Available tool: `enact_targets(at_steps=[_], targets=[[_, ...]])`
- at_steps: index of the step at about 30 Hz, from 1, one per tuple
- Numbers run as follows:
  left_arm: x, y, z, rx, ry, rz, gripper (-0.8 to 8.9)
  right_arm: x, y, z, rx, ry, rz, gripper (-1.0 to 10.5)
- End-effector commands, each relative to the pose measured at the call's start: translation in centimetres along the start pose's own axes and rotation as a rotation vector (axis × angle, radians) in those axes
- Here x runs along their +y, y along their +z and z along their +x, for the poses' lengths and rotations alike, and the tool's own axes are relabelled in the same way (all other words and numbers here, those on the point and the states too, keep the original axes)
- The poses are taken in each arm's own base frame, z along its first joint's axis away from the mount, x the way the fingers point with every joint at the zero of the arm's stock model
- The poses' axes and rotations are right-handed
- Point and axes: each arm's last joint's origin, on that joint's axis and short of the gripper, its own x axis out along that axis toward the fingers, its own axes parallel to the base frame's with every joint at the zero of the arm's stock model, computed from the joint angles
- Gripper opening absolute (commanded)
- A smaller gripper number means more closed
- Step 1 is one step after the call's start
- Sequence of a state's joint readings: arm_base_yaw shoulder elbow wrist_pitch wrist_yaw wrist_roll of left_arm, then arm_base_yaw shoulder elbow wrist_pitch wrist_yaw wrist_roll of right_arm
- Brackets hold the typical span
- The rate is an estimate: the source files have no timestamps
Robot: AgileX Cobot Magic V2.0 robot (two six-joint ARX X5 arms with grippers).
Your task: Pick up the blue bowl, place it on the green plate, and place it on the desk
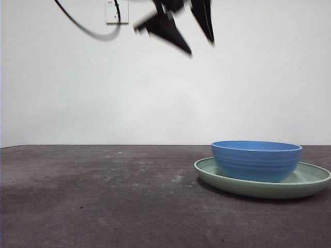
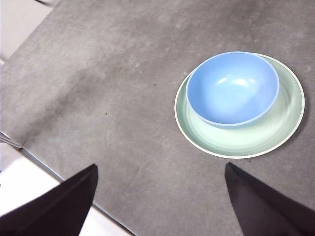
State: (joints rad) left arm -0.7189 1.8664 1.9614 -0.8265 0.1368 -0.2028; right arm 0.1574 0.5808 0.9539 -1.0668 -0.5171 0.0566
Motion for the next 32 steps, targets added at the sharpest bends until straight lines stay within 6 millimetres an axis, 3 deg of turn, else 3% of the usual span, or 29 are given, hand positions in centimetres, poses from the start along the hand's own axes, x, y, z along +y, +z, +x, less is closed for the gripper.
enact_targets(at_steps=[1, 7, 12, 22, 32], targets=[[-0.8, 1.0, -3.1, -0.079, -0.023, 0.045, 2.53, 0.2, 0.3, -0.3, -0.016, -0.009, -0.023, 4.1], [-0.8, 0.8, -9.8, -0.153, -0.014, 0.081, 2.52, 0.2, 0.3, -0.3, -0.016, -0.020, -0.024, 4.1], [-0.3, -0.9, -12.6, -0.161, 0.004, 0.104, 2.52, 0.2, 0.3, -0.3, -0.016, -0.020, -0.024, 4.1], [1.1, -9.1, -13.4, -0.144, 0.007, 0.108, 2.52, 0.2, 0.3, -0.3, -0.015, -0.020, -0.024, 4.1], [2.0, -17.7, -12.8, -0.063, -0.214, 0.107, 2.50, 0.2, 0.2, -0.3, -0.002, -0.021, -0.016, 4.1]])
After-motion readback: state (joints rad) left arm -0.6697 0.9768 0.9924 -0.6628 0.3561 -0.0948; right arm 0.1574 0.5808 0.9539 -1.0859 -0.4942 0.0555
